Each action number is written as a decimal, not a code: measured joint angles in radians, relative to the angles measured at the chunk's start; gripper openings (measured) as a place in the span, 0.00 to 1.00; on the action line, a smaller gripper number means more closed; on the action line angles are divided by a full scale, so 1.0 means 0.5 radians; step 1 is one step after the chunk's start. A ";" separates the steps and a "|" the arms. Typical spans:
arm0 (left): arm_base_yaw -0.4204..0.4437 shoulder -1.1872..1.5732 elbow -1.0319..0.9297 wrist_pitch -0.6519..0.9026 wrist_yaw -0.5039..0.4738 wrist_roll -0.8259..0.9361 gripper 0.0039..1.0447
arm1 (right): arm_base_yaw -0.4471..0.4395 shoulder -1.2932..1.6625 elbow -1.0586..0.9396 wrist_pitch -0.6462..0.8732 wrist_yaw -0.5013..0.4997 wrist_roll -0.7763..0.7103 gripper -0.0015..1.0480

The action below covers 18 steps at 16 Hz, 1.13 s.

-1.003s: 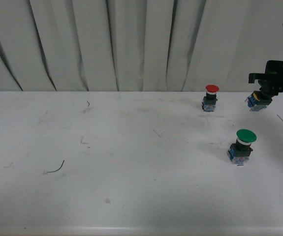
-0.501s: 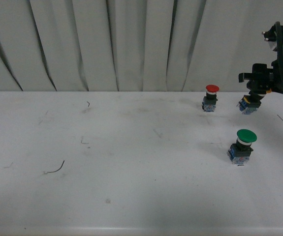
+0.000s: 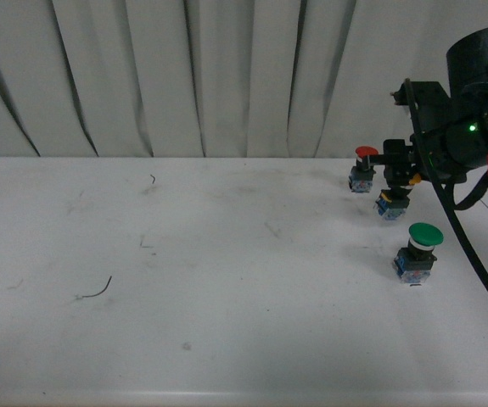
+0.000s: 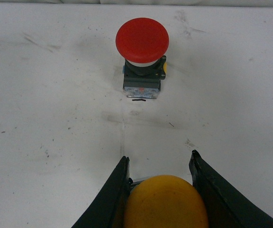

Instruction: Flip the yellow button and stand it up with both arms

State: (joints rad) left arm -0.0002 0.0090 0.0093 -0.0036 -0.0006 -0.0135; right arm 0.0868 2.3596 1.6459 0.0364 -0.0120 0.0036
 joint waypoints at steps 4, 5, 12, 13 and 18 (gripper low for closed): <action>0.000 0.000 0.000 -0.001 0.000 0.000 0.94 | 0.010 0.084 0.101 -0.044 0.110 0.011 0.34; 0.000 0.000 0.000 0.000 0.000 0.000 0.94 | 0.010 0.086 0.102 -0.041 0.141 0.020 0.34; 0.000 0.000 0.000 0.000 0.000 0.000 0.94 | 0.032 0.093 0.086 0.006 0.243 0.092 0.34; 0.000 0.000 0.000 0.000 0.000 0.000 0.94 | 0.043 0.093 0.086 0.010 0.242 0.105 0.34; 0.000 0.000 0.000 -0.001 0.000 0.000 0.94 | 0.093 0.138 0.087 0.018 0.253 0.150 0.34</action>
State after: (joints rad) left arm -0.0002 0.0090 0.0093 -0.0040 -0.0006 -0.0135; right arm 0.1333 2.4287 1.6894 0.0456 0.1143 0.0784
